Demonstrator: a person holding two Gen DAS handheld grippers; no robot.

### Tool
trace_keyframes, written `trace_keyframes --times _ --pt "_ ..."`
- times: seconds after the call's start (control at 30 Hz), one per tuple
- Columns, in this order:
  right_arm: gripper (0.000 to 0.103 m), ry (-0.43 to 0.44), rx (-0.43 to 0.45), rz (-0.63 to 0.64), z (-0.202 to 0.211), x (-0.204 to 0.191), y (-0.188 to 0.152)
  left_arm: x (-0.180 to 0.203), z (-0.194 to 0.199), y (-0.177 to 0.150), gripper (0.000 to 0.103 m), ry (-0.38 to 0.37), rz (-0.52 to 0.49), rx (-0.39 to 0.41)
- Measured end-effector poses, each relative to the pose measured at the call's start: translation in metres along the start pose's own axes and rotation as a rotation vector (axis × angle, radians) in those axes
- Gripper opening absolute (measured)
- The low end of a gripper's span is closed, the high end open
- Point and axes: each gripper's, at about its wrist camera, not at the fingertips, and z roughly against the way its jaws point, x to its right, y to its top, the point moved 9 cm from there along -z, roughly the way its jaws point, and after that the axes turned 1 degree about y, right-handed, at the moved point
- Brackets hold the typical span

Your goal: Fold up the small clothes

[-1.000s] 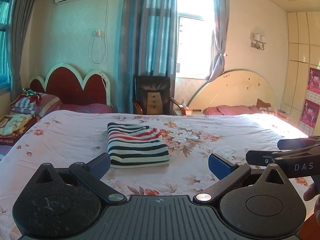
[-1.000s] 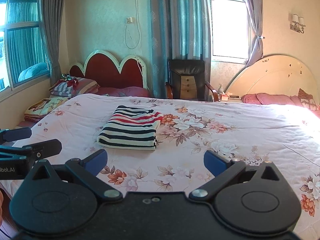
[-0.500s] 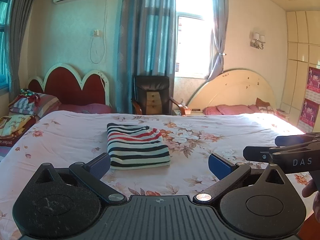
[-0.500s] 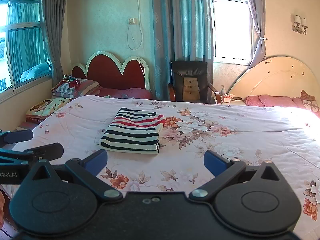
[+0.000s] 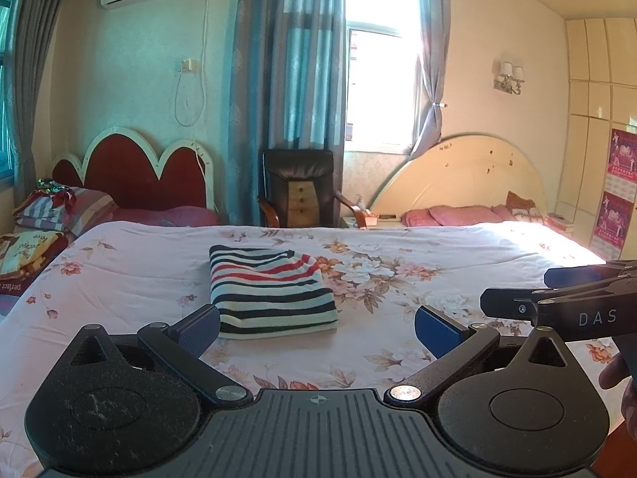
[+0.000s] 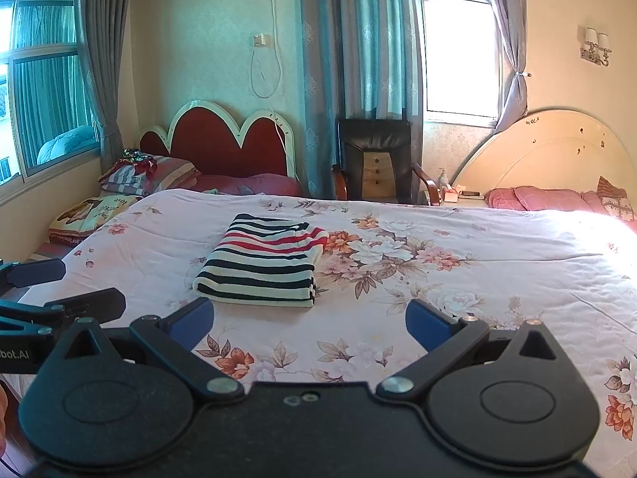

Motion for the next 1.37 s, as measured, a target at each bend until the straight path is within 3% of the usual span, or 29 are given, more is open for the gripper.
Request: trace_keyframes --times 1.37 --pt "0.102 0.010 -0.014 0.010 -0.011 0.000 -0.003 -0.010 -0.010 0.005 0.103 0.022 0.027 0.025"
